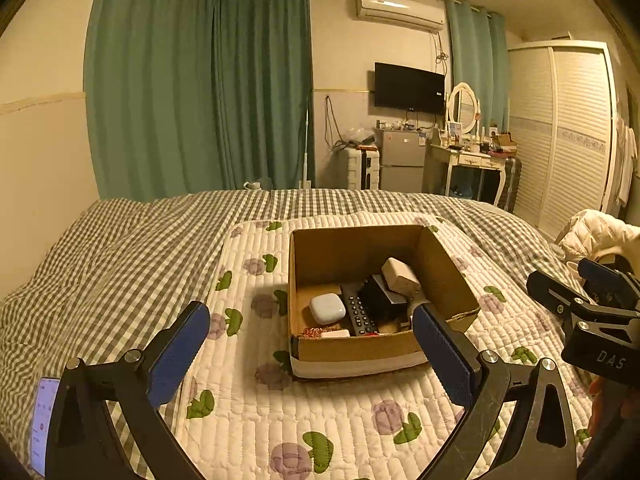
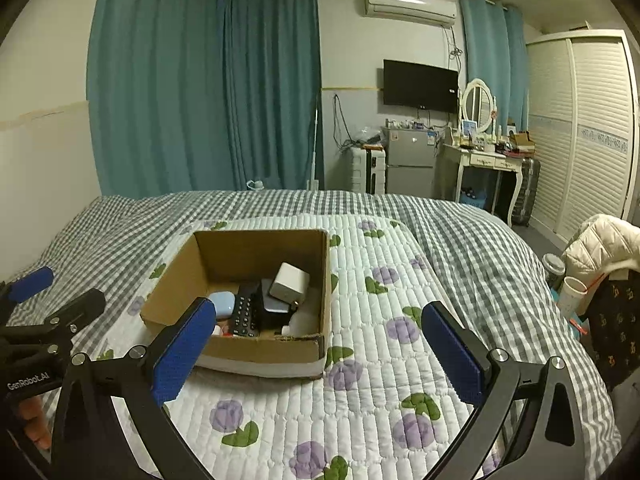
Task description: Organize rigid objects
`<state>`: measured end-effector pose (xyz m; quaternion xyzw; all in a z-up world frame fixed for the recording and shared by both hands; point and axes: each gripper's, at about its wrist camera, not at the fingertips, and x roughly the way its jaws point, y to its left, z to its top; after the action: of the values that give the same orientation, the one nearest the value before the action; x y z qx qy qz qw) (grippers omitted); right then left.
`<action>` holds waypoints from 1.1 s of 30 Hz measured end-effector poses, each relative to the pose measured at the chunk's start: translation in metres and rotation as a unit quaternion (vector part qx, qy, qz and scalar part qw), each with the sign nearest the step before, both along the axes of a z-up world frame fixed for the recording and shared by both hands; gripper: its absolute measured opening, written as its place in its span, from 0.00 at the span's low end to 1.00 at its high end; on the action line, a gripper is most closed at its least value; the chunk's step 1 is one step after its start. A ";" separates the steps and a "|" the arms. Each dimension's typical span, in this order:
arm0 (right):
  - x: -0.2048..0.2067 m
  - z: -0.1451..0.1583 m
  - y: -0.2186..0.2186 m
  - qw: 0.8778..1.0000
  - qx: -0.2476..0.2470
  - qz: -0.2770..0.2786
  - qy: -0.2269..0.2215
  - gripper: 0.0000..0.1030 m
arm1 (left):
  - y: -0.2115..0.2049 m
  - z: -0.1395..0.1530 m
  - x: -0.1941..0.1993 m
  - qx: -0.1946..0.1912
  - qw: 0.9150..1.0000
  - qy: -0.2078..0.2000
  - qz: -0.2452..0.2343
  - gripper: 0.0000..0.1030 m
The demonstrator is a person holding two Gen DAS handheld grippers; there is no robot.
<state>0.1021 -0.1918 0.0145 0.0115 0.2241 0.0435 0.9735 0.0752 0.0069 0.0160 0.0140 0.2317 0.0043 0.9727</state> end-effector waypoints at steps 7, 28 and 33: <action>0.000 -0.003 0.000 1.000 -0.003 -0.003 0.004 1.00 | 0.003 0.000 -0.002 -0.005 1.000 0.007 -0.003 1.00; 0.002 -0.001 0.004 1.000 -0.010 -0.007 0.010 1.00 | 0.001 -0.001 0.000 -0.007 1.000 0.020 -0.014 1.00; 0.003 -0.004 0.006 1.000 -0.016 -0.007 0.012 1.00 | 0.001 -0.003 0.000 -0.006 1.000 0.023 -0.012 1.00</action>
<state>0.1055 -0.1859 0.0106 -0.0022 0.2365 0.0324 0.9711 0.0750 0.0078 0.0132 0.0106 0.2534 -0.0093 0.9673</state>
